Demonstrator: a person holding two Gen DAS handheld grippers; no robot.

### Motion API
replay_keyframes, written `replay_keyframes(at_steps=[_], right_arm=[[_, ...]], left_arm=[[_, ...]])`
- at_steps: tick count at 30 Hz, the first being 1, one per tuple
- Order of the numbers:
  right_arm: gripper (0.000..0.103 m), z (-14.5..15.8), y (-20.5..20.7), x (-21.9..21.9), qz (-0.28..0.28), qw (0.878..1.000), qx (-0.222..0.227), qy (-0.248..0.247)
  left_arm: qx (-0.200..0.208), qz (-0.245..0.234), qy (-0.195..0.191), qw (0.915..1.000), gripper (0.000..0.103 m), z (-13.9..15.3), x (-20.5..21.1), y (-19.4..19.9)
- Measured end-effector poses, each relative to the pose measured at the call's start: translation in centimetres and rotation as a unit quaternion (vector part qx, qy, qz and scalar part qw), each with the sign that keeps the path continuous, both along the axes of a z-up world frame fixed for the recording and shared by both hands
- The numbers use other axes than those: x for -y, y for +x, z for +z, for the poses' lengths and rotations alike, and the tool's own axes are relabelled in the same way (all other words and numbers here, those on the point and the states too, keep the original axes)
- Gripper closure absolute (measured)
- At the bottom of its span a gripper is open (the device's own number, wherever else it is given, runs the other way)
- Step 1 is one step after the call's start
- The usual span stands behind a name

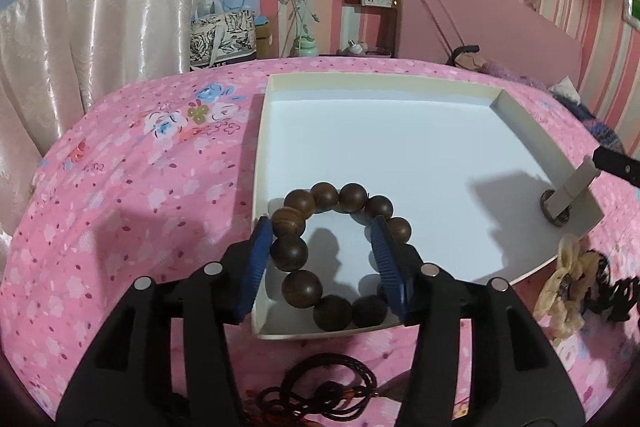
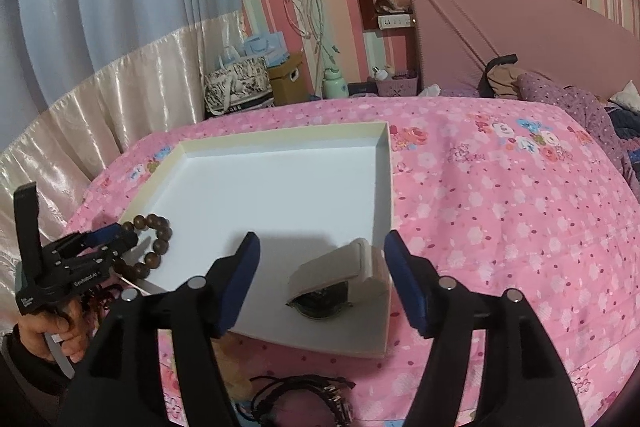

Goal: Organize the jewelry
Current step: 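Open both grippers to drop the bracelet and watch into the tray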

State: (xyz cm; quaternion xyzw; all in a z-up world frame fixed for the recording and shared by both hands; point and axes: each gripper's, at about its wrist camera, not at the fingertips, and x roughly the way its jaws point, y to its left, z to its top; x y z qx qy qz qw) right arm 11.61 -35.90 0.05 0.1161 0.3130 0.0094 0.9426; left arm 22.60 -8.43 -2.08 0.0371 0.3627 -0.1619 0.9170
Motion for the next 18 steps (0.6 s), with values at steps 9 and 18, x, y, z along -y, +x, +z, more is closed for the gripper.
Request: replay_keyframes(at_steps=[9, 18], right_arm=[[0.038, 0.8, -0.6, -0.6, 0.023, 0.999, 0.032, 0.006], [0.038, 1.6, -1.4, -0.2, 0.015, 0.998, 0.052, 0.012]], left_arm=[[0.011, -0.021, -0.019, 0.9995, 0.047, 0.6, 0.4, -1.0], [0.032, -0.04, -0.022, 0.9984, 0.044, 1.6, 1.2, -1.9]])
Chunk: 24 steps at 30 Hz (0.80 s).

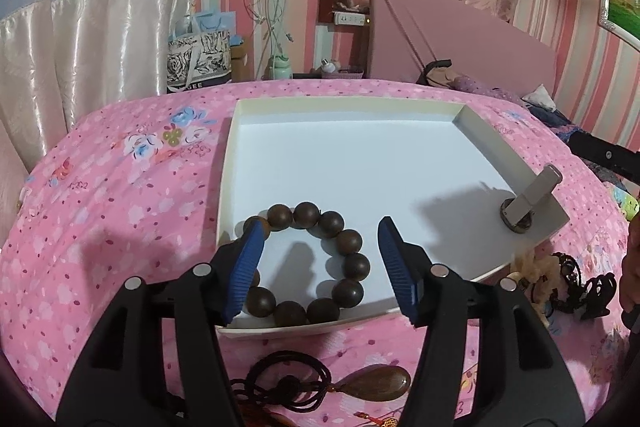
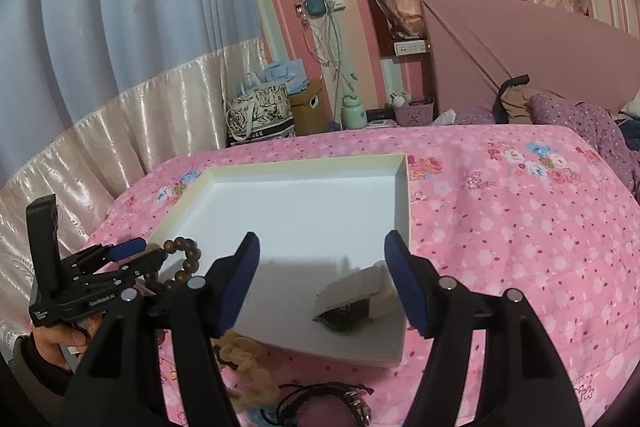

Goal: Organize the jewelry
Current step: 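Open both grippers to drop the bracelet and watch into the tray, then grasp the black scrunchie with the left gripper while the right gripper grasps the black claw clip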

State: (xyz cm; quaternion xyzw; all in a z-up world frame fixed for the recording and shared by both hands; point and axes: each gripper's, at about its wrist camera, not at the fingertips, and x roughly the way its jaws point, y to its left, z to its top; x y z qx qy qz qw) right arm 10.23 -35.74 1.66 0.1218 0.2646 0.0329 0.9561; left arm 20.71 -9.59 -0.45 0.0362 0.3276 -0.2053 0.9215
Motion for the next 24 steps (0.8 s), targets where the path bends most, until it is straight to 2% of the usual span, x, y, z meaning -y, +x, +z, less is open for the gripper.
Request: replay_keyframes(at_steps=[9, 13, 17, 19, 21, 24], right_arm=[[0.038, 0.4, -0.8, 0.6, -0.01, 1.0, 0.002, -0.008], [0.038, 1.3, -1.7, 1.7, -0.025, 0.999, 0.008, -0.028], [0.036, 1.7, -2.0, 3.4, -0.038, 0.999, 0.008, -0.021], [0.036, 1.4, -1.6, 4.1, -0.039, 0.999, -0.005, -0.018], [0.036, 1.2, -1.7, 4.5, -0.044, 0.999, -0.02, -0.017], [0.036, 0.9, -4.3, 4.8, -0.04, 0.998, -0.028, -0.04]], left_arm=[[-0.001, 0.031, 0.003, 0.9995, 0.044, 0.7, -1.2, 0.4], [0.016, 0.058, 0.017, 0.9981, 0.042, 1.6, -1.6, 0.5], [0.039, 0.075, 0.022, 0.9962, 0.04, 3.2, -2.4, 0.3], [0.038, 0.096, 0.032, 0.9942, 0.039, 3.9, -2.9, 0.7], [0.024, 0.099, 0.026, 0.9945, 0.039, 4.7, -3.7, 0.7], [0.03, 0.101, 0.038, 0.9937, 0.037, 5.7, -5.7, -0.8]])
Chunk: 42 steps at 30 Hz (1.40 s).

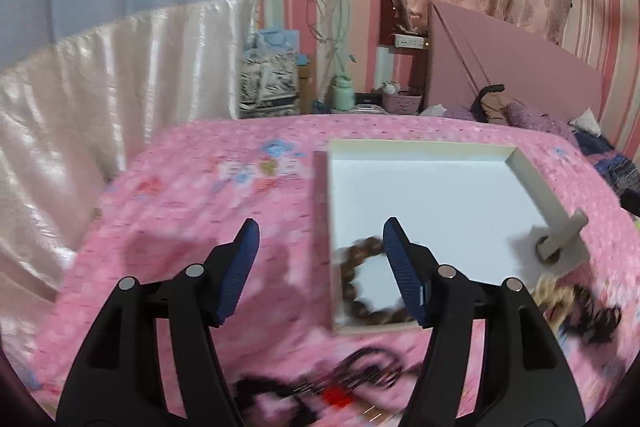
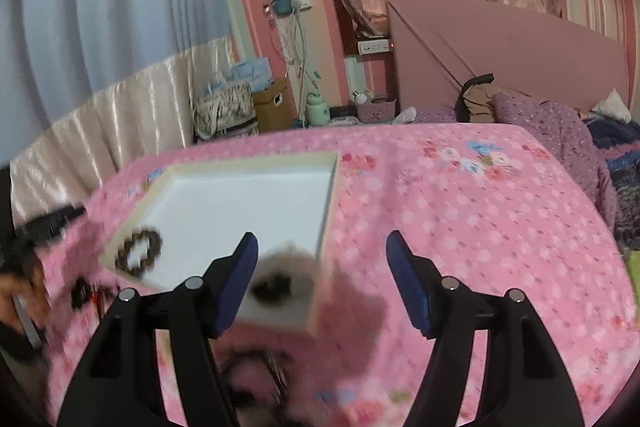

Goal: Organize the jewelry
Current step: 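Grasp the black scrunchie with the left gripper while the right gripper grasps the black claw clip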

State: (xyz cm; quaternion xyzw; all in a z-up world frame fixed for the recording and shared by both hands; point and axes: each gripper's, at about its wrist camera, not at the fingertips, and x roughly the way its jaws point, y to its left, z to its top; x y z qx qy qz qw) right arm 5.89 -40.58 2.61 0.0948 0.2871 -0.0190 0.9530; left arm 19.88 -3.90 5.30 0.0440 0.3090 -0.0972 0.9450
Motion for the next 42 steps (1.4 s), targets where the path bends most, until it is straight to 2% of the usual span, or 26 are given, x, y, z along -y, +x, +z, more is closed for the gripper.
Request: replay_keyframes(at_steps=[1, 4, 8, 9, 12, 16, 22, 24, 29, 33, 35, 36, 37, 38, 39, 40, 42], right_arm=[[0.036, -0.7, -1.3, 0.3, 0.0, 1.0, -0.012, -0.011], [0.036, -2.8, -4.6, 0.9, 0.009, 0.999, -0.037, 0.0], [0.036, -5.3, -8.8, 0.0, 0.064, 0.996, -0.03, 0.06], [0.036, -5.8, -9.2, -0.6, 0.074, 0.995, -0.035, 0.061], [0.036, -6.7, -9.4, -2.5, 0.097, 0.993, -0.047, 0.047], [0.036, -7.7, -8.3, -4.2, 0.086, 0.994, -0.073, -0.004], [0.037, -8.4, -6.8, -4.6, 0.091, 0.991, -0.096, -0.016], [0.044, -8.5, -6.8, -4.8, 0.097, 0.991, -0.095, -0.018], [0.045, -8.2, -7.3, -4.9, 0.096, 0.991, -0.087, -0.028], [0.045, -7.4, -8.1, -3.7, 0.079, 0.994, -0.071, -0.014], [0.045, -6.9, -8.5, -2.8, 0.07, 0.996, -0.062, -0.005], [0.044, -6.6, -8.6, -2.4, 0.065, 0.996, -0.057, -0.002], [0.044, -6.3, -8.6, -1.9, 0.056, 0.997, -0.051, 0.003], [0.044, -6.0, -8.7, -1.4, 0.048, 0.998, -0.046, 0.008], [0.044, -5.6, -8.7, -0.8, 0.039, 0.998, -0.039, 0.014], [0.044, -5.3, -8.8, -0.3, 0.032, 0.999, -0.033, 0.018], [0.044, -4.4, -8.8, 0.6, 0.02, 0.999, -0.021, 0.024]], left_arm=[[0.002, 0.005, 0.009, 0.9999, 0.036, 0.1, -1.3, -0.9], [-0.004, 0.018, 0.018, 0.9997, 0.036, -0.4, -4.3, -2.8], [-0.023, 0.027, -0.005, 0.9994, 0.035, -2.5, -7.5, -6.1], [-0.029, 0.027, -0.008, 0.9992, 0.034, -3.0, -7.6, -6.7], [-0.058, 0.007, -0.011, 0.9982, 0.034, -5.3, -6.9, -8.5], [-0.062, -0.014, 0.018, 0.9978, 0.033, -6.8, -5.2, -10.1], [-0.079, -0.022, 0.027, 0.9963, 0.033, -8.0, -4.8, -10.5], [-0.085, -0.018, 0.028, 0.9958, 0.033, -8.4, -4.9, -10.0], [-0.09, -0.017, 0.025, 0.9955, 0.033, -8.4, -5.1, -8.7], [-0.086, -0.028, 0.024, 0.9956, 0.033, -8.3, -4.8, -8.1], [-0.089, -0.033, 0.036, 0.9948, 0.033, -8.6, -4.2, -7.7], [-0.095, -0.033, 0.046, 0.9938, 0.036, -8.9, -3.9, -7.5], [-0.105, -0.036, 0.054, 0.9923, 0.047, -9.3, -3.6, -7.2], [-0.113, -0.043, 0.056, 0.9911, 0.049, -9.6, -3.4, -6.9], [-0.111, -0.047, 0.056, 0.9912, 0.063, -9.5, -3.2, -7.0], [-0.108, -0.052, 0.063, 0.9908, 0.072, -9.4, -3.0, -7.1], [-0.101, -0.052, 0.073, 0.9909, 0.081, -9.4, -2.8, -7.4]])
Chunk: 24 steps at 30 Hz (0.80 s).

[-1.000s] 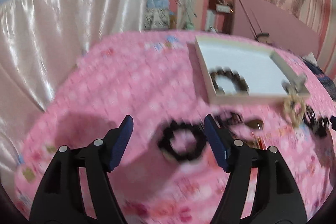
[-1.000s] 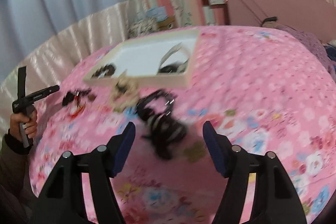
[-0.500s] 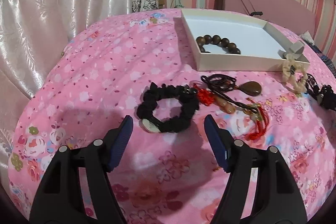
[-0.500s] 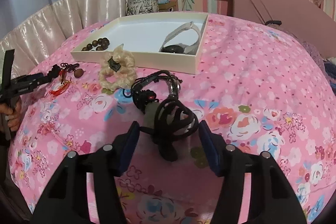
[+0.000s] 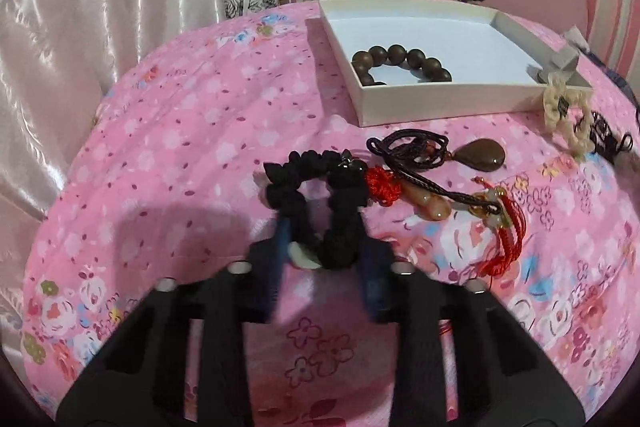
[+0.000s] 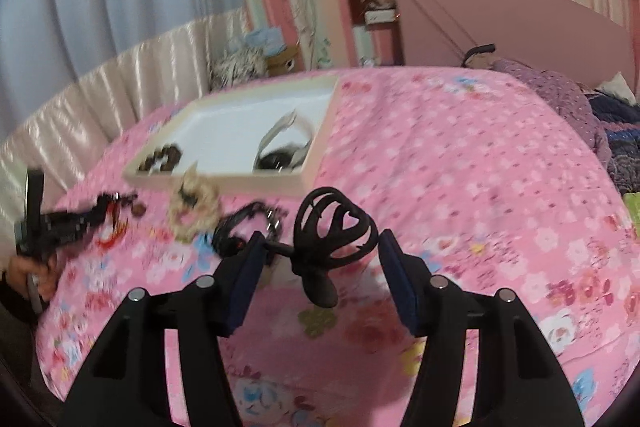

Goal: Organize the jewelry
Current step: 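Grasp the black scrunchie with the left gripper while the right gripper grasps the black claw clip, then carry the scrunchie and claw clip into the tray and open both grippers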

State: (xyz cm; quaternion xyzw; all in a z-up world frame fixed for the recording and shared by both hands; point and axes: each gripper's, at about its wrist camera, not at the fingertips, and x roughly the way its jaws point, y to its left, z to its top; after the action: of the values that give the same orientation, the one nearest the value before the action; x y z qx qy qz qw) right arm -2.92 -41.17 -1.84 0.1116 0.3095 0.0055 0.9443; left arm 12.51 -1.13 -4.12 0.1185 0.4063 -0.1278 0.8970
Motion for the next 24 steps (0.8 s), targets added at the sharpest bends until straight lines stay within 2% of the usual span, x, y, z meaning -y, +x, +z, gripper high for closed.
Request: replay_keyframes(at_steps=[3, 6, 9, 13, 15, 16, 18, 20, 21, 24], right_arm=[[0.044, 1.2, 0.2, 0.8, -0.012, 1.0, 0.015, 0.001], [0.044, 3.0, 0.7, 0.8, -0.011, 0.999, 0.029, -0.005], [0.044, 5.7, 1.8, -0.2, 0.004, 0.998, 0.054, -0.015], [0.044, 9.0, 4.9, -2.6, 0.037, 0.996, 0.085, -0.009], [0.044, 9.8, 7.2, -4.1, 0.053, 0.994, 0.09, -0.004], [0.044, 9.9, 8.6, -4.9, 0.063, 0.994, 0.088, 0.001], [0.044, 9.5, 11.2, -6.2, 0.079, 0.994, 0.075, 0.004], [0.044, 8.4, 13.5, -7.2, 0.088, 0.994, 0.057, 0.007], [0.044, 7.1, 15.3, -7.8, 0.096, 0.995, 0.035, 0.005], [0.044, 3.8, 17.5, -9.0, 0.103, 0.995, 0.0, -0.002]], left_arm=[[0.019, 0.001, 0.007, 0.9998, 0.082, 0.7, -0.1, -0.3], [0.048, 0.009, -0.001, 0.9988, 0.082, 3.3, -0.8, -0.2], [0.085, 0.007, -0.019, 0.9962, 0.084, 7.3, -0.5, 0.4], [0.131, -0.028, -0.037, 0.9903, 0.084, 12.4, 3.4, 3.0], [0.136, -0.037, -0.052, 0.9887, 0.084, 13.8, 5.3, 4.2], [0.133, -0.041, -0.072, 0.9876, 0.084, 14.2, 6.5, 5.2], [0.122, -0.041, -0.089, 0.9877, 0.084, 13.8, 8.1, 6.6], [0.09, -0.042, -0.114, 0.9884, 0.084, 12.0, 10.1, 8.3], [0.07, -0.05, -0.125, 0.9884, 0.084, 10.6, 11.3, 9.1], [0.047, -0.062, -0.129, 0.9886, 0.084, 7.3, 13.6, 9.7]])
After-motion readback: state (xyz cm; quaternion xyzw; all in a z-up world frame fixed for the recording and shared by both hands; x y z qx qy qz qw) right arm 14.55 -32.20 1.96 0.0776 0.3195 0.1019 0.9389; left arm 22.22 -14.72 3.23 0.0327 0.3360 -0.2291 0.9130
